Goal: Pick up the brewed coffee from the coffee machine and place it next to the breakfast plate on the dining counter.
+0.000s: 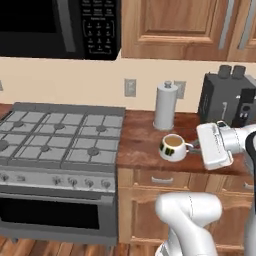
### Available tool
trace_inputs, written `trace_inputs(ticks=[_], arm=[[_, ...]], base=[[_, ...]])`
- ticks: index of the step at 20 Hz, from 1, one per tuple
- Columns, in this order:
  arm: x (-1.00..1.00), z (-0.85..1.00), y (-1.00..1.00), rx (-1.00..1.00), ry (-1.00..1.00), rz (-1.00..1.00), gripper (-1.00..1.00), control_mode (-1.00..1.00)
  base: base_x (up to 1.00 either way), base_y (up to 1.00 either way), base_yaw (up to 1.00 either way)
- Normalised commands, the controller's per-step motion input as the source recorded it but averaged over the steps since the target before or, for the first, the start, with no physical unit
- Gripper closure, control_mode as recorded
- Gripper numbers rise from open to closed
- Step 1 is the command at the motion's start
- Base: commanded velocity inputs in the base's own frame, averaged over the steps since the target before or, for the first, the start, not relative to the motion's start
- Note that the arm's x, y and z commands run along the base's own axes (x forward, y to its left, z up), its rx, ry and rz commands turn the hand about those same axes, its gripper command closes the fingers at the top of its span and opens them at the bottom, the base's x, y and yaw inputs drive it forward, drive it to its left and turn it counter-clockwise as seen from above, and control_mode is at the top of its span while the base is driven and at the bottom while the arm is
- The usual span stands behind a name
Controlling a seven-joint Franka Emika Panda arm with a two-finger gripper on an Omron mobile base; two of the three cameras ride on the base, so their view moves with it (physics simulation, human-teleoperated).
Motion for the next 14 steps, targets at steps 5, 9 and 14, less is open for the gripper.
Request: trace_inputs(ticks=[5, 9, 14], arm=[[0.00, 0.00, 0.00, 0.00, 0.00, 0.00, 1.00, 1.00], [0.00, 0.00, 0.00, 0.00, 0.00, 0.00, 1.00, 1.00], [0.00, 0.00, 0.00, 0.00, 0.00, 0.00, 1.00, 1.00]], base=[[0.00, 0.54, 0.78], [0.00, 0.32, 0.83], [0.00, 0.34, 0.84]])
